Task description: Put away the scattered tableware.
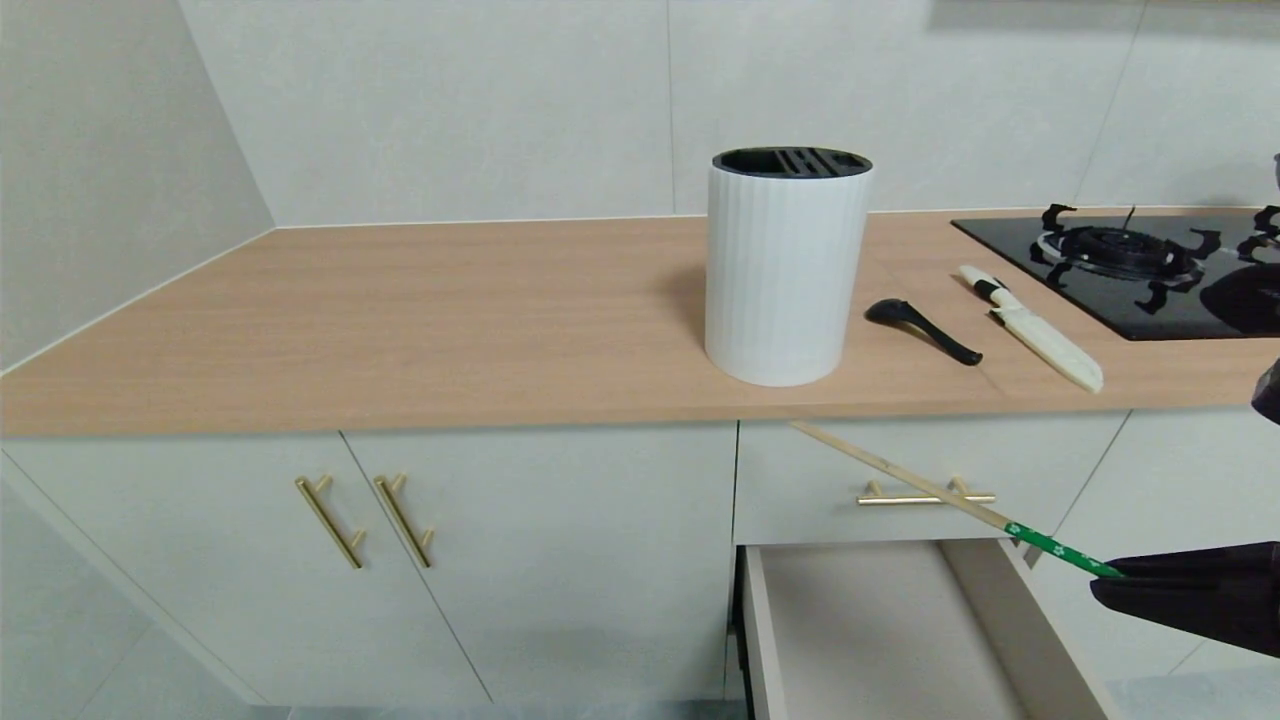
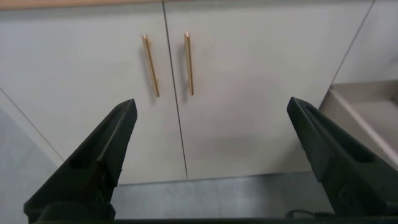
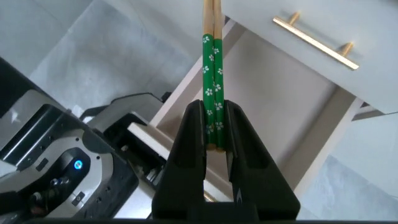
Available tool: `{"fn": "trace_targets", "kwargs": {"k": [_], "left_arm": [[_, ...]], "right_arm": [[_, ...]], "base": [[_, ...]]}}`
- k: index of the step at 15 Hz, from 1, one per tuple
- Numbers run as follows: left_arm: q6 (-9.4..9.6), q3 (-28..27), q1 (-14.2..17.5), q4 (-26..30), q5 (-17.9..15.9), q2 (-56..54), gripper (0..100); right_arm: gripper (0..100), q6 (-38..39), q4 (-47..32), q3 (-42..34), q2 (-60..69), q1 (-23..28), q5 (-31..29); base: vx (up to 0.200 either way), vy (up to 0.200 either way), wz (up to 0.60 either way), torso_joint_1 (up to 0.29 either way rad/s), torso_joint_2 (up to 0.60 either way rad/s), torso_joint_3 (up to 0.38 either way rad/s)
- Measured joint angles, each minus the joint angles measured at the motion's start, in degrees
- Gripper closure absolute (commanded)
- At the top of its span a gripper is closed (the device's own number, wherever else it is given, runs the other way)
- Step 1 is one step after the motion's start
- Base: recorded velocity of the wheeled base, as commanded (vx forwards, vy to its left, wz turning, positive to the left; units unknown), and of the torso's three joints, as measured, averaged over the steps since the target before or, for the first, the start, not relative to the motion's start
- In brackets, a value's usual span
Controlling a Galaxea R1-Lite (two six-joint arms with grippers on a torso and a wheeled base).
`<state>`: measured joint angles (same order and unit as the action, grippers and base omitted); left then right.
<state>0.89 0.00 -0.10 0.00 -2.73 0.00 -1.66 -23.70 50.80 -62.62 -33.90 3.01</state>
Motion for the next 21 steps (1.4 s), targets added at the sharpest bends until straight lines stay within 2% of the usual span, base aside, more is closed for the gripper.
{"fn": "trace_targets", "kwargs": {"k": [11, 21], "left_arm": [[0.00, 0.0, 0.0, 0.1, 0.0, 0.0, 0], [0.00, 0.0, 0.0, 0.0, 0.0, 0.0, 0]], "right_arm": [[100, 0.0, 0.5, -1.3, -3.8, 0.0, 0.0], [100, 0.1, 0.5, -1.8, -7.4, 0.1, -0.4]], "base": [[0.000, 0.000, 0.00, -0.146, 0.44, 0.297], [0.000, 0.000, 0.00, -0.008, 0.03, 0.021]]}}
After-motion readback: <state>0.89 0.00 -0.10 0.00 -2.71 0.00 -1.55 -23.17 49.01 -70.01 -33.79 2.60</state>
